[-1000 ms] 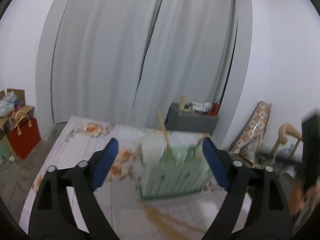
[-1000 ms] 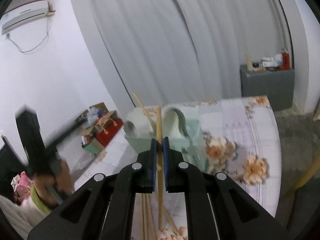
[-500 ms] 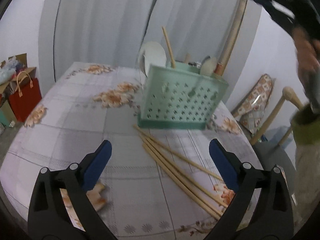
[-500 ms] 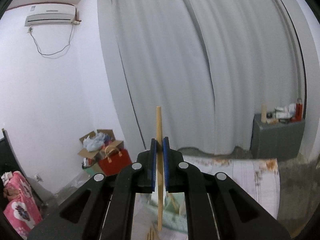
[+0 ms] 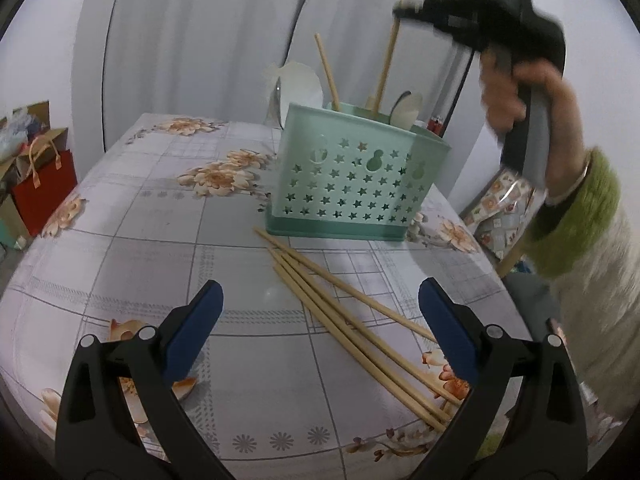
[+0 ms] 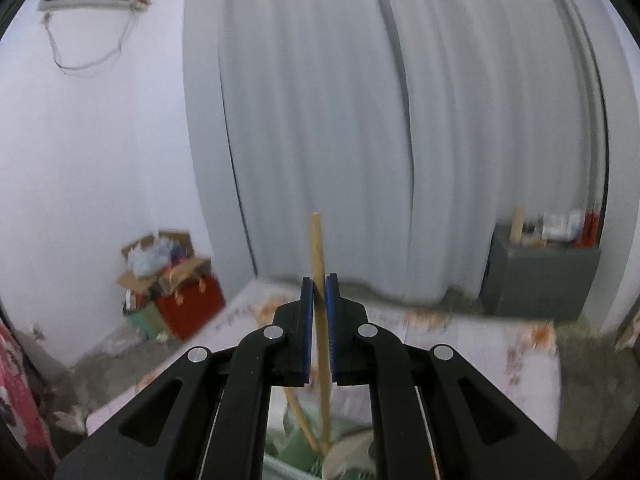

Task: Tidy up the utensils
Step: 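Lower the right tool's chopstick into the green holder and open it, then move both open tools back down to the chopstick pile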

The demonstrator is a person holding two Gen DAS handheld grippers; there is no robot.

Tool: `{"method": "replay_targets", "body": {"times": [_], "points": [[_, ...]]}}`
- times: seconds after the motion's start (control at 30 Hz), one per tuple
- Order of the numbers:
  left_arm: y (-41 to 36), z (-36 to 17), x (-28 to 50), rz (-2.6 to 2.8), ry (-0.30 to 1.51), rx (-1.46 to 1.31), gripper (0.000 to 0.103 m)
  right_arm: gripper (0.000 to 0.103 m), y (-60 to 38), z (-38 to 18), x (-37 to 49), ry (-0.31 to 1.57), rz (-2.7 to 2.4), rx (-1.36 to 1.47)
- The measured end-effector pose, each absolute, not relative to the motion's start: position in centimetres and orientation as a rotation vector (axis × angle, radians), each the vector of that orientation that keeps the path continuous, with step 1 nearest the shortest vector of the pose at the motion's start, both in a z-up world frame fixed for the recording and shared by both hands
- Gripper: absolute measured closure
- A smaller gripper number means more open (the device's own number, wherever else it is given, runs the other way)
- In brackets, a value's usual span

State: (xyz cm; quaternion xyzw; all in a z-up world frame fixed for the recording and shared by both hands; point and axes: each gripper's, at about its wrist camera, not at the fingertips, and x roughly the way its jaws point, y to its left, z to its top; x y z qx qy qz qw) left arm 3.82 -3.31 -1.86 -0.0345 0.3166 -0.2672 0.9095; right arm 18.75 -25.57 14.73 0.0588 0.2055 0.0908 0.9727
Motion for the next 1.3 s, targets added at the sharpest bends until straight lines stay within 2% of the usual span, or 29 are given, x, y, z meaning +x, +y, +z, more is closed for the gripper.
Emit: {"method": "replay_targets", "body": {"times": [0.07, 0.17, 0.2, 0.47, 0.63, 0.77, 1.0, 1.03, 1.1, 1.13, 1.2, 1.3], "points": [[-2.9, -2.0, 4.1, -0.565, 0.671, -0.105, 0.009, 0.091, -26.0, 13.2, 19.4, 0.487, 0.181, 0.110], [-2.7, -2.3, 4.4, -0.562, 0.686, -0.124, 0.009, 0.061, -27.2, 12.6, 18.8, 0.496, 0.158, 0.103], [-2.6, -2.4, 4.6, -0.557, 0.697, -0.129, 0.009, 0.058, -27.5, 12.8, 18.4, 0.487, 0.157, 0.108], [-2.2, -2.7, 5.5, -0.599, 0.723, -0.172, 0.009, 0.054, -31.0, 16.4, 12.7, 0.362, 0.129, 0.198], [-1.7, -2.6, 6.2, -0.580, 0.725, -0.144, 0.009, 0.052, -31.1, 15.9, 7.9, 0.368, 0.131, 0.210], [-2.2, -2.7, 6.5, -0.563, 0.731, -0.058, 0.009, 0.052, -30.4, 11.8, 5.3, 0.488, 0.146, 0.221], [-5.0, -3.8, 6.3, -0.562, 0.791, 0.078, 0.009, 0.052, -28.7, 1.2, 3.8, 0.757, 0.117, 0.357], [-5.3, -4.0, 6.3, -0.563, 0.797, 0.091, 0.011, 0.052, -28.6, 0.6, 3.7, 0.771, 0.112, 0.367], [-6.4, -4.5, 6.3, -0.566, 0.819, 0.124, 0.027, 0.052, -28.3, -0.3, 3.7, 0.796, 0.111, 0.372], [-6.7, -4.8, 6.3, -0.563, 0.831, 0.132, 0.030, 0.052, -28.3, -0.3, 3.7, 0.798, 0.110, 0.365], [-7.4, -5.5, 6.5, -0.556, 0.861, 0.146, 0.044, 0.052, -28.2, -0.1, 3.6, 0.793, 0.108, 0.348], [-7.9, -6.5, 6.6, -0.545, 0.904, 0.149, 0.058, 0.052, -28.3, 0.2, 3.6, 0.779, 0.114, 0.349]]}}
